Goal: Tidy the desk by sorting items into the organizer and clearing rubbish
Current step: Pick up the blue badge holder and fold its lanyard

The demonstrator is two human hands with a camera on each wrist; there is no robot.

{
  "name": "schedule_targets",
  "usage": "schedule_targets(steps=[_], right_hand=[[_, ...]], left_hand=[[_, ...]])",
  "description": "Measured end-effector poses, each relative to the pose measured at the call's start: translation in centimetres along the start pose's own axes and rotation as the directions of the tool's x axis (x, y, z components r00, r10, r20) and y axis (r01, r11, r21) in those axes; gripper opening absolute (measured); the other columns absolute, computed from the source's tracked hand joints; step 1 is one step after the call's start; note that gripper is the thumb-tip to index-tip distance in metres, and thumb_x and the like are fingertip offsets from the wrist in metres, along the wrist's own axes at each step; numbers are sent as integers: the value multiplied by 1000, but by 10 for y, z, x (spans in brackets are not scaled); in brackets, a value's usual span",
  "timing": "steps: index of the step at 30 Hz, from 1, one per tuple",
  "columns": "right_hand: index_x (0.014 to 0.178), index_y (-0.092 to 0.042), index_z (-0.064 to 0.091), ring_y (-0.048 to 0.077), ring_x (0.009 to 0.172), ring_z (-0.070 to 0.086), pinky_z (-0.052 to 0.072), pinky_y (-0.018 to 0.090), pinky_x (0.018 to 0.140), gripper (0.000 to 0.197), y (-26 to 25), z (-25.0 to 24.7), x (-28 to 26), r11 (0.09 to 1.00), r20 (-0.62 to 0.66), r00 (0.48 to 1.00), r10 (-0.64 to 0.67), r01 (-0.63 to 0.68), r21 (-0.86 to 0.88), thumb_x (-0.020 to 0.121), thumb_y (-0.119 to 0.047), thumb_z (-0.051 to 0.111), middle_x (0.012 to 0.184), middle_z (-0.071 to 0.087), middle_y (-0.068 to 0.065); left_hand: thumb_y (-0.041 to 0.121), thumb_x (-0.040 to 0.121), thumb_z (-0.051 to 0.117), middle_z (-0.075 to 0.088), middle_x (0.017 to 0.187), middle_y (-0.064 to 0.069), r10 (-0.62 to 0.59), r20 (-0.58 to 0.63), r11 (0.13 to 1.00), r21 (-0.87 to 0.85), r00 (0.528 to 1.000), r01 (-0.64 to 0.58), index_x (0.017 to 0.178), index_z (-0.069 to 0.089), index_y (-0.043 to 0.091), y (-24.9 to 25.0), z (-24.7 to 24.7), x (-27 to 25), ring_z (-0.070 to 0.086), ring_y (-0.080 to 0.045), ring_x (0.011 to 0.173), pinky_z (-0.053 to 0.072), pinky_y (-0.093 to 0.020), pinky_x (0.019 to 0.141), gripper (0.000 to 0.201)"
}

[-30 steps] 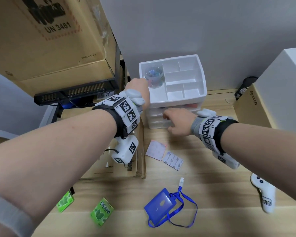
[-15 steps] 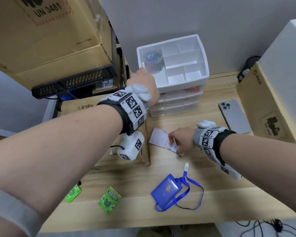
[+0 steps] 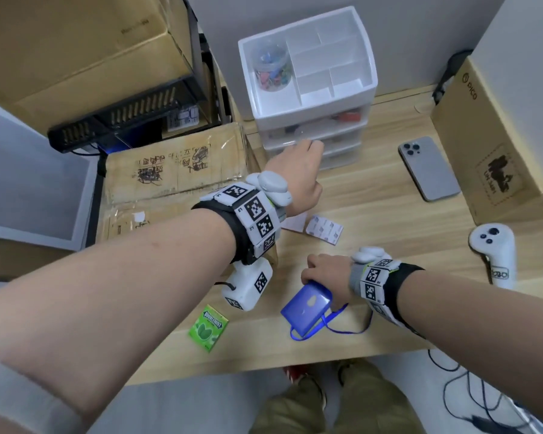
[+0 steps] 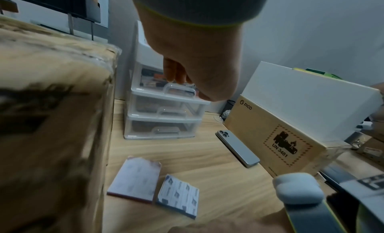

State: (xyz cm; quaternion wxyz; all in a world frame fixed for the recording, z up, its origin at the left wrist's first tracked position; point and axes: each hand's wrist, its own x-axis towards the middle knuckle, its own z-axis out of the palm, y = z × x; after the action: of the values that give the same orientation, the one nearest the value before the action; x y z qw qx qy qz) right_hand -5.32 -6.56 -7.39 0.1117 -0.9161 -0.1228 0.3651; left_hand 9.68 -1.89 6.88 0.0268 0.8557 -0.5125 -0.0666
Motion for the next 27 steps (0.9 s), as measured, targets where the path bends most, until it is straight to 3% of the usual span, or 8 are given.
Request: schedule_targets(steps=[3, 7, 11, 14, 17, 21, 24, 27], right_hand=[[119, -20, 50, 27, 104, 50, 46, 36, 69, 66, -9, 9, -2, 996, -36, 998, 55, -58, -73, 62, -25, 84, 120, 42, 5], [115, -17, 49, 23, 99, 51, 45, 35, 77, 68, -12, 4, -8, 988, -62, 994, 84, -92, -121, 60, -37, 82, 114, 46, 2], [111, -21, 49, 23, 88, 59, 53, 37, 72, 64, 2, -22, -26, 989, -81, 991, 106, -96, 112, 56, -32, 82, 107, 52, -2], [113, -19, 51, 23, 86, 60, 55, 37, 77, 66, 20, -58, -41, 942, -149, 978, 148, -94, 323, 56, -26, 84, 104, 58, 1], [116, -18, 52, 24, 85, 63, 56, 37, 76, 67, 37, -108, -59, 906, -250, 948, 197, -79, 415, 58, -23, 85, 102, 63, 2], [124, -18, 53, 21, 89, 65, 57, 37, 81, 71, 48, -167, -86, 885, -341, 916, 211, -31, 464, 60, -17, 85, 107, 65, 4], [131, -21, 50, 18, 85, 62, 57, 36, 81, 75, 50, -209, -106, 873, -395, 897, 201, 19, 488, 64, -15, 83, 111, 62, 2], [140, -22, 42, 22, 92, 66, 57, 36, 86, 83, 52, -239, -124, 827, -467, 862, 196, 111, 552, 68, -12, 80, 120, 56, -7]], left_hand=[[18, 84, 52, 51, 104, -10, 5, 36, 1000, 24, 999, -6, 104, 46, 10, -1, 10, -10, 41, -24, 79, 37, -37, 65, 23], [21, 87, 55, 53, 107, -10, 19, 79, 1000, 9, 997, -19, 108, 49, 9, -4, 13, -20, 47, -24, 84, 45, -39, 71, 26], [28, 91, 56, 55, 110, -10, -23, 167, 999, 30, 986, 18, 114, 49, 9, -3, 9, -24, 53, -27, 88, 47, -40, 75, 31], [23, 93, 57, 54, 105, -10, -117, 164, 993, 37, 979, 113, 105, 43, 9, 1, -1, -25, 47, -24, 78, 37, -35, 66, 23], [15, 92, 51, 55, 102, -11, -171, 189, 985, 58, 967, 163, 103, 40, 7, 5, -19, -24, 47, -25, 78, 33, -34, 65, 17], [28, 96, 53, 58, 98, -8, -225, 362, 965, -46, 905, 258, 111, 51, 5, 3, -44, -18, 52, -24, 83, 35, -30, 67, 28], [32, 94, 58, 59, 84, -6, -199, 361, 945, -176, 911, 276, 93, 64, 7, 0, -77, -7, 51, -20, 70, 34, -28, 59, 26], [32, 88, 67, 56, 73, -3, -279, 335, 851, -348, 900, 394, 78, 57, 14, -12, -113, 1, 50, -18, 64, 36, -27, 57, 24]])
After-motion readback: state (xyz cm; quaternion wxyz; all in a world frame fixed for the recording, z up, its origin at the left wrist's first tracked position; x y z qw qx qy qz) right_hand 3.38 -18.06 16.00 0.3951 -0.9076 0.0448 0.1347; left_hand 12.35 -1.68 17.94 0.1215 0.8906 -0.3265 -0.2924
